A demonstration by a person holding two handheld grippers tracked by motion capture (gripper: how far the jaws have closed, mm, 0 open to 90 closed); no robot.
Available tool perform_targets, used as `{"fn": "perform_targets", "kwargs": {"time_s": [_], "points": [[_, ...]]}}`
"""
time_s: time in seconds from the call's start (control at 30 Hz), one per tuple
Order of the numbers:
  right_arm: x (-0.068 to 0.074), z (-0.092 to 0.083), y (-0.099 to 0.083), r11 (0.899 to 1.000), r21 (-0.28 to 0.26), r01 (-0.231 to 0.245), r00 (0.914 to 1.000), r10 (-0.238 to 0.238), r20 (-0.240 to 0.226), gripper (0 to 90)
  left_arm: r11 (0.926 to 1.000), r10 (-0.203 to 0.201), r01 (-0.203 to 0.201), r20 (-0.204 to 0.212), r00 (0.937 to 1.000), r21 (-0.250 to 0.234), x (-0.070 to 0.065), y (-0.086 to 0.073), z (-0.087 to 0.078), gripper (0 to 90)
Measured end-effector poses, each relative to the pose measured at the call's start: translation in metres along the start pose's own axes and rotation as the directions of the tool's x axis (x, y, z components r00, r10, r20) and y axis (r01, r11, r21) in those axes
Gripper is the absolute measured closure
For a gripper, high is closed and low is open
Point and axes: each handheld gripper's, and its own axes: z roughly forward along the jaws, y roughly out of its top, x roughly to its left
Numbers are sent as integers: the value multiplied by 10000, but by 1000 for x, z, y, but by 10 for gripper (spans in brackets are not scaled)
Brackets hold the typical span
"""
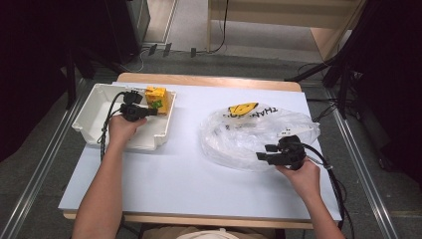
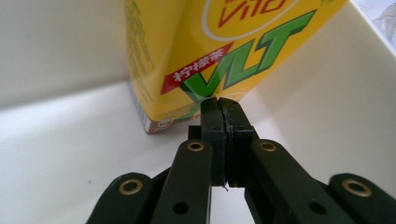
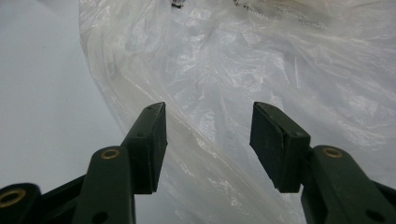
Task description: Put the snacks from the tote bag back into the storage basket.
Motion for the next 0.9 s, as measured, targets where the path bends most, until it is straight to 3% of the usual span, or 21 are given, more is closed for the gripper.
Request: {"fn": "perform_targets", "kwargs": {"time_s": [0.3, 0.7, 0.9], "points": [[0, -1, 0, 10000, -11, 12, 10000, -12, -2, 472, 9998, -84, 76, 491, 9988, 163, -7, 5, -5, 859], [0, -1, 0, 10000, 33, 30, 10000, -29, -20, 471, 9993, 177, -207, 914, 9957, 316, -22, 18, -18, 702], [0, -1, 0, 10000, 33, 29, 10000, -29, -21, 472, 10000, 28, -30, 1118, 9937, 20, -27, 21, -25, 623]]}}
